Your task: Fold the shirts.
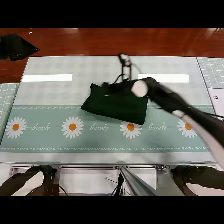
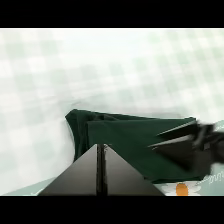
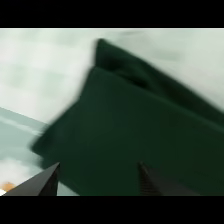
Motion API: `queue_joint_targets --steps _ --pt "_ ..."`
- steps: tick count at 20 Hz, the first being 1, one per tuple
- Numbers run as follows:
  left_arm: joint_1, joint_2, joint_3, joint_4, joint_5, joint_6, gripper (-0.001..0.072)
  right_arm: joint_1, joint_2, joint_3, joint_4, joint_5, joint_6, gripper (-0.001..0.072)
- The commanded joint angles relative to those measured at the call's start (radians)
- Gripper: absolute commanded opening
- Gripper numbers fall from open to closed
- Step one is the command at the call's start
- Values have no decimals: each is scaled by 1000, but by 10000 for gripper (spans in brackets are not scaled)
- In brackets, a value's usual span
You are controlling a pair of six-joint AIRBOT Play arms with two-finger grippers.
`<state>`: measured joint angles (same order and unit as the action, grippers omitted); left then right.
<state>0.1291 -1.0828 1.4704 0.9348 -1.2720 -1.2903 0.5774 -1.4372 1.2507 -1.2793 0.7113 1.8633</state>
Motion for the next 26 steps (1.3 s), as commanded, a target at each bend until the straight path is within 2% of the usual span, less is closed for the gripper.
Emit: queue_joint_targets --steps 1,2,3,4,6,8,11,12,17,18,19,20,21,22,23,24,26 --pt "2 -27 -19 16 -4 4 26 -199 146 0 -399 476 -56 535" --pt "2 -31 -34 16 -4 4 26 -283 181 -5 -489 582 -97 529" --pt "2 -32 -53 16 -4 5 26 -372 215 -31 -504 623 -129 529" --pt "2 -32 -73 16 -4 5 26 -472 250 -77 -446 624 -138 533" --pt "2 -32 -103 16 -4 8 26 -645 296 -209 -169 555 -173 612" --pt "2 -32 -117 16 -4 8 26 -737 301 -356 126 459 -270 612" --pt "2 -32 -117 16 -4 8 26 -706 283 -549 477 207 -357 612" --pt "2 -32 -117 16 -4 8 26 -671 267 -582 549 143 -387 612" --pt "2 -32 -117 16 -4 7 26 -482 121 -599 663 -16 -398 609" --pt "2 -32 -117 16 -4 7 26 -459 94 -599 708 -37 -401 579" --pt "2 -32 -117 16 -4 7 26 -441 75 -599 747 -52 -413 466" --pt "2 -32 -117 16 -4 7 26 -434 69 -598 771 -56 -441 316" --pt "2 -32 -118 16 -4 7 26 -435 72 -591 772 -46 -484 217" --pt "2 -33 -118 16 -3 7 26 -447 79 -576 772 -6 -538 67" --pt "2 -33 -120 16 3 7 26 -473 94 -555 771 55 -587 25" --pt "2 -33 -124 16 16 7 26 -504 119 -532 754 113 -610 25" --pt "1 -36 -139 16 53 7 26 -591 199 -472 647 230 -581 24"
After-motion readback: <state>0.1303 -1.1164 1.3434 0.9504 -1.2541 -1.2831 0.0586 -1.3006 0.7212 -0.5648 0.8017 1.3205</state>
